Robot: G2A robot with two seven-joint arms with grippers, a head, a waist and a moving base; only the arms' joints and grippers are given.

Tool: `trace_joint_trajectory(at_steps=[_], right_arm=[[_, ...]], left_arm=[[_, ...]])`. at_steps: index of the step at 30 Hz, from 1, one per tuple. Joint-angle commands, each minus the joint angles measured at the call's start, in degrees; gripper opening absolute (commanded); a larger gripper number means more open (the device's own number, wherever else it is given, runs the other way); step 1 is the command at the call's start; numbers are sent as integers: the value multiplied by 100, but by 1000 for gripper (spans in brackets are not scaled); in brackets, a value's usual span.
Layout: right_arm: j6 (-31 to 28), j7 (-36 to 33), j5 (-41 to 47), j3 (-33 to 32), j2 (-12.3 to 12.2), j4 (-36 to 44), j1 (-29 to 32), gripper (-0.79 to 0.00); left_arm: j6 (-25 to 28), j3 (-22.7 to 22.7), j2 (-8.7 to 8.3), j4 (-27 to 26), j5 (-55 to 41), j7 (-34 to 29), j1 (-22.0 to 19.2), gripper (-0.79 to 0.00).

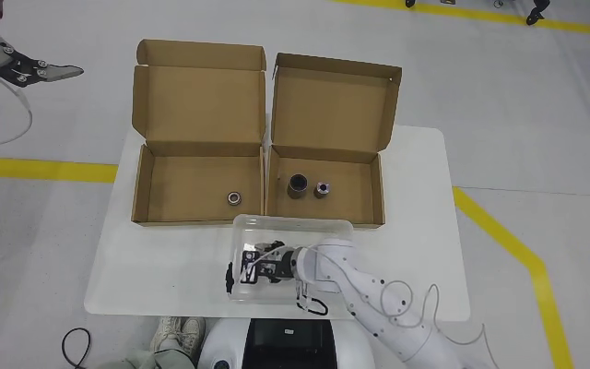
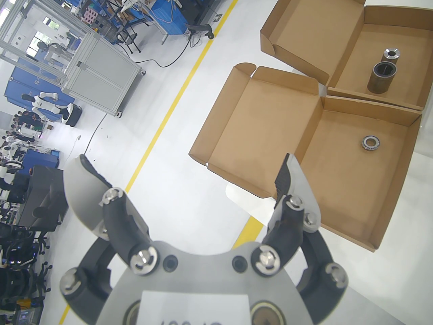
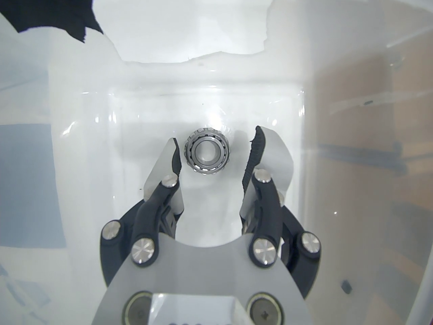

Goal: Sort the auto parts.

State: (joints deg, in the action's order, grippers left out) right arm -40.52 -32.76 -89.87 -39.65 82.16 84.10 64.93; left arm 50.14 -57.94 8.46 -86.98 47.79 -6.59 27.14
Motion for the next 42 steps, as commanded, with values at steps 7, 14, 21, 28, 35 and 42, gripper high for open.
trace_joint_trajectory(at_steps=[7, 14, 21, 28, 35, 42], right_arm=[[86, -95, 15, 142, 42, -104, -108, -785], [188, -25, -53, 141, 27, 32, -103, -785], [229, 319, -15, -140, -84, 375, 96, -785], [128, 958, 56, -554, -243, 766, 384, -785], [64, 1717, 183, -876, -354, 1090, 563, -785], [120, 2438, 477, -1075, -381, 1276, 473, -785]], left_arm=[[0, 0, 0, 0, 0, 0, 0, 0], [0, 0, 0, 0, 0, 0, 0, 0], [0, 0, 0, 0, 0, 0, 0, 0], [0, 0, 0, 0, 0, 0, 0, 0], [0, 0, 0, 0, 0, 0, 0, 0], [0, 0, 0, 0, 0, 0, 0, 0]])
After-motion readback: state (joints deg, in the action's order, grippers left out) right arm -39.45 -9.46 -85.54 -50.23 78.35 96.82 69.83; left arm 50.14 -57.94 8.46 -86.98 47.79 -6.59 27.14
